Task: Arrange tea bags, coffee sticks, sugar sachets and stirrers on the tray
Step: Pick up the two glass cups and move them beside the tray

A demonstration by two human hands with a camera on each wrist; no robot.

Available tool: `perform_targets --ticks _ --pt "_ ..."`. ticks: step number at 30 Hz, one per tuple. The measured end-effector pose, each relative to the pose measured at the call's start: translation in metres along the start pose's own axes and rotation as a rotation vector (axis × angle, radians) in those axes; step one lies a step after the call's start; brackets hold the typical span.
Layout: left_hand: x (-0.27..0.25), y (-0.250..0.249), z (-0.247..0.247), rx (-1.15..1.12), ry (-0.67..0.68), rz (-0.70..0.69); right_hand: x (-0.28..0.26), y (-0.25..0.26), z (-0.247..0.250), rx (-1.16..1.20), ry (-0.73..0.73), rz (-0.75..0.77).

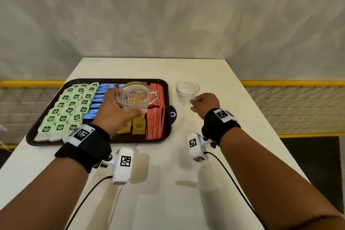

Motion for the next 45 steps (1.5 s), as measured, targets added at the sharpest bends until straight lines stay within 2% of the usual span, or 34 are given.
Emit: perform_targets --ticks 13,24,28,30,32,35,37,41,45 --pt "-0.009 0.013 0.008 0.006 0.046 0.038 0.027 0.018 -0.048 -0.267 -0.070 0.004" --pt "-0.005 0.015 -0.005 -0.020 0.101 0.047 0.035 0.017 -0.055 -0.209 -0.013 0.057" --pt "-0.003 0.009 -0.014 -0.003 0.158 0.050 0.010 0.049 -0.031 -0.249 -0.148 0.229" --pt "-0.001 0.002 -0.021 0.012 0.187 0.049 -0.008 0.063 -0.033 -0.091 -0.015 0.298" --pt "0.001 -0.006 -0.027 0.017 0.212 0.042 -0.030 0.068 -0.041 0.114 0.221 0.247" --pt "0.002 -0.017 -0.037 -0.017 0.261 0.029 -0.054 0.070 -0.045 0.141 0.458 0.229" --pt "0.003 -0.022 -0.045 -0.047 0.313 0.030 -0.059 0.069 -0.039 0.086 0.482 0.280" --pt "0.006 -0.033 -0.063 -0.053 0.420 0.006 -0.059 0.066 -0.021 0.077 0.411 0.317" --pt "0.005 -0.042 -0.074 -0.025 0.492 -0.034 -0.062 0.057 -0.011 0.092 0.455 0.258"
Point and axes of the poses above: each hand's wrist, its own x-axis towards the middle knuckle, its own z-axis out of the back of the hand, y = z × x, the point moved 9 cm from there along x, towards the middle knuckle, and after that the axes turned 5 degrees about x, right-handed, at the moved point
